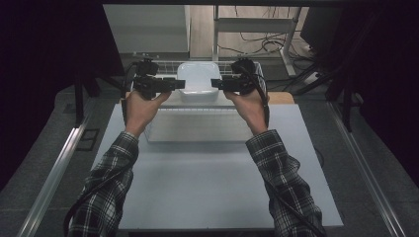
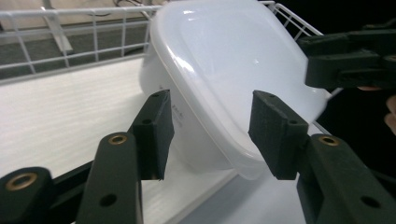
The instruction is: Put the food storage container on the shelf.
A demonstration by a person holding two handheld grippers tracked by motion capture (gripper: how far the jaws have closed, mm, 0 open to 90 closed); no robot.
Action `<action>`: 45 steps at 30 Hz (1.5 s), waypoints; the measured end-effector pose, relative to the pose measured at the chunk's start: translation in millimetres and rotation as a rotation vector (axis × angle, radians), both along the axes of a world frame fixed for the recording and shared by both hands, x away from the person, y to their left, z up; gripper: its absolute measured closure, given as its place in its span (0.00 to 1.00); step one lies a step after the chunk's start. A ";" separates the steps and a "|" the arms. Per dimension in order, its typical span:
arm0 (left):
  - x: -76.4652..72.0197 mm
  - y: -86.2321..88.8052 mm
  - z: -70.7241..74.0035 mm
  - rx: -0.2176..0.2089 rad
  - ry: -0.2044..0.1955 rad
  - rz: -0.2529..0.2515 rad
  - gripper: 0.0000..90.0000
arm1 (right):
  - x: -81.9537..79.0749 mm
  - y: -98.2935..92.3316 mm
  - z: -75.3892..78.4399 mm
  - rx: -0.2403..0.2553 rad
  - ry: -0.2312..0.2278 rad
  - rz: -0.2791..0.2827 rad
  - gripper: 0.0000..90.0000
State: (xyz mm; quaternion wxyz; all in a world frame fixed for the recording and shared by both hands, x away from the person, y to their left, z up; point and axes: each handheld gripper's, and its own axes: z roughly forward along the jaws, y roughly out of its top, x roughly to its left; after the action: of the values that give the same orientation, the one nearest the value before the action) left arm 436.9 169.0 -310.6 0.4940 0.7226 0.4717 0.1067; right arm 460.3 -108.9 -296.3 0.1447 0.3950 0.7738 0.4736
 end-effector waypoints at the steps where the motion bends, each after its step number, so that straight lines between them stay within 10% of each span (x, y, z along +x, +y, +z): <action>1: 1.4 -0.4 0.5 0.003 0.001 0.007 0.54 | 0.0 0.1 0.0 0.000 -0.001 -0.001 0.57; 17: 8.8 -2.7 -1.6 0.085 -0.087 0.077 0.30 | 2.0 -0.9 -4.9 0.008 -0.059 -0.060 0.43; 24: 1.6 4.5 1.2 0.024 -0.076 -0.028 0.19 | -2.0 -4.1 -1.1 0.028 -0.078 -0.001 0.24; 36: -21.3 1.8 -7.9 0.114 -0.167 -0.119 0.03 | -17.2 -6.3 -14.4 -0.001 -0.113 0.070 0.05; 45: -30.0 2.0 -18.4 0.125 -0.160 -0.169 0.00 | -24.1 -9.4 -20.1 -0.020 -0.120 0.091 0.04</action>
State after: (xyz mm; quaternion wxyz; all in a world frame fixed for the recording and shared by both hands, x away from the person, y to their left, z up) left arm 406.9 171.0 -328.9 0.4910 0.7783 0.3608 0.1512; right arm 436.2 -118.4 -316.3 0.1732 0.3290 0.7855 0.4947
